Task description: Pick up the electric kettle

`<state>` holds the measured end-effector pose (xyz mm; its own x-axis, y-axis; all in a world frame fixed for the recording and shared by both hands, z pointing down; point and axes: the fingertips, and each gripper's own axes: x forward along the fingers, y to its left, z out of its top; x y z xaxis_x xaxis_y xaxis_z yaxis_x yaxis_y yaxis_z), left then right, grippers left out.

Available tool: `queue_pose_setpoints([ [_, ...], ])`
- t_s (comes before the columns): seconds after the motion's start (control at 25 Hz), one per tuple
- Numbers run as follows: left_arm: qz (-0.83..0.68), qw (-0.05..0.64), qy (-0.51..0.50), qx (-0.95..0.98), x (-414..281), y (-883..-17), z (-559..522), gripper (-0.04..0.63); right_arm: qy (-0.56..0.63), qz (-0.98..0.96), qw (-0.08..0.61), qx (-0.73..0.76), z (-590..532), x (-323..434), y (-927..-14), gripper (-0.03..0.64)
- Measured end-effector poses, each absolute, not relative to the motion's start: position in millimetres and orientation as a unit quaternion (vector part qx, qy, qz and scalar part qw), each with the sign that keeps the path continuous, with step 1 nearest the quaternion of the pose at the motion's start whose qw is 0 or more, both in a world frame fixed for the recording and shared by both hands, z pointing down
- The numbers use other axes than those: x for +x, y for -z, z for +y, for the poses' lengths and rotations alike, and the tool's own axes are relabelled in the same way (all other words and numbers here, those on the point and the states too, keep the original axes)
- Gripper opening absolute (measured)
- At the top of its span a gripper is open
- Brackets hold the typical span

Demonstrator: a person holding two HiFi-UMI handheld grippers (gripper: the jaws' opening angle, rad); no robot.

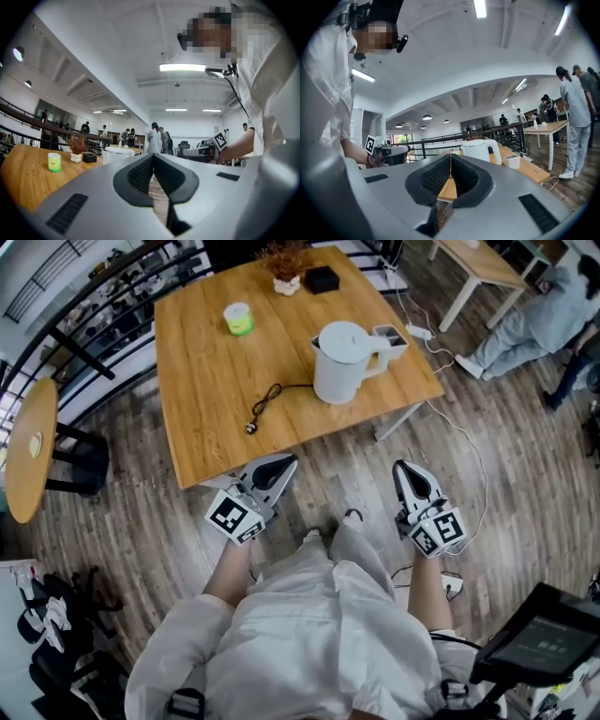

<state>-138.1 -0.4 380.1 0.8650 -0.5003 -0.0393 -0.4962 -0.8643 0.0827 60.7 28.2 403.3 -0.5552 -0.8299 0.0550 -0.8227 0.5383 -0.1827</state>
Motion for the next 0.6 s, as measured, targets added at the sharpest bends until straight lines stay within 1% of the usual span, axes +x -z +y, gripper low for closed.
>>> queue_pose_setpoints([
  [0.6, -0.274, 0.059, 0.025, 0.96, -107, -412, -62, 0.008, 0.103, 0.904, -0.018, -0.415, -44, 66, -431, 0.011],
])
